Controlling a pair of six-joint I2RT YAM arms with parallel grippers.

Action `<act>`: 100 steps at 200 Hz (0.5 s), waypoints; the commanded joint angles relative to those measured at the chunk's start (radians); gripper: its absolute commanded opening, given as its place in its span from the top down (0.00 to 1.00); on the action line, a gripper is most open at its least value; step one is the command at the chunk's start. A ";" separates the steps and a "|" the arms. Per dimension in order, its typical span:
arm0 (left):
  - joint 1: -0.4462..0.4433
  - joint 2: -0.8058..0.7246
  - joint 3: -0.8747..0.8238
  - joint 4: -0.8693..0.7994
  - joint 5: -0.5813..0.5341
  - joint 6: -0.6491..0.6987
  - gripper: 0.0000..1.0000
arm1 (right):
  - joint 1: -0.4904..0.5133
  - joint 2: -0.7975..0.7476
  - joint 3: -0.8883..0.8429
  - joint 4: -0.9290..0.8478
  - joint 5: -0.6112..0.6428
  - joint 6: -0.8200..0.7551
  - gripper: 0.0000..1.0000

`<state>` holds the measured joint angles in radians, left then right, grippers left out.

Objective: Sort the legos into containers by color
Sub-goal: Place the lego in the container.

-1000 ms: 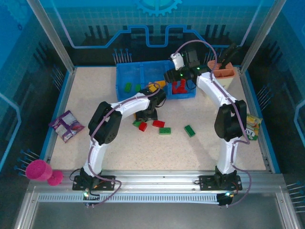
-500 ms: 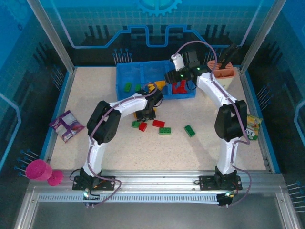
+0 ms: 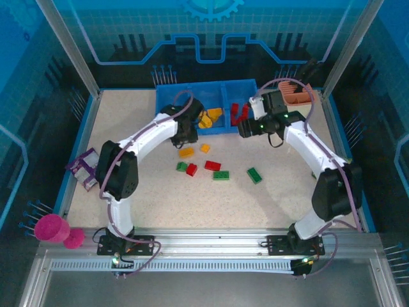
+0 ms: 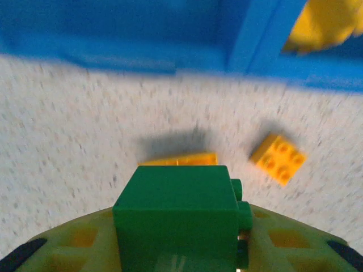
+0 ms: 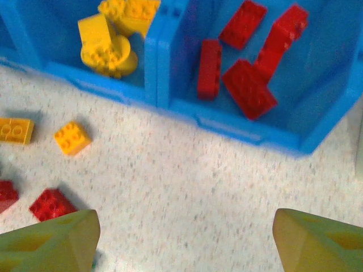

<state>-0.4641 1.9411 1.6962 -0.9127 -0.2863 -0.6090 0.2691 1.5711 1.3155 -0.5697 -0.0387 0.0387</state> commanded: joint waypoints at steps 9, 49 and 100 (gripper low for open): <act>0.071 0.061 0.131 0.028 -0.038 0.082 0.69 | -0.010 -0.075 -0.098 -0.073 0.026 0.070 0.20; 0.160 0.231 0.335 0.080 -0.023 0.088 0.69 | -0.004 -0.127 -0.163 -0.087 0.008 0.095 0.20; 0.199 0.460 0.668 0.022 -0.077 0.105 0.68 | 0.023 -0.146 -0.148 -0.113 0.012 0.085 0.20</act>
<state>-0.2806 2.3486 2.2471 -0.8612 -0.3244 -0.5232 0.2726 1.4506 1.1549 -0.6476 -0.0265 0.1131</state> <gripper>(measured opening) 0.434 0.798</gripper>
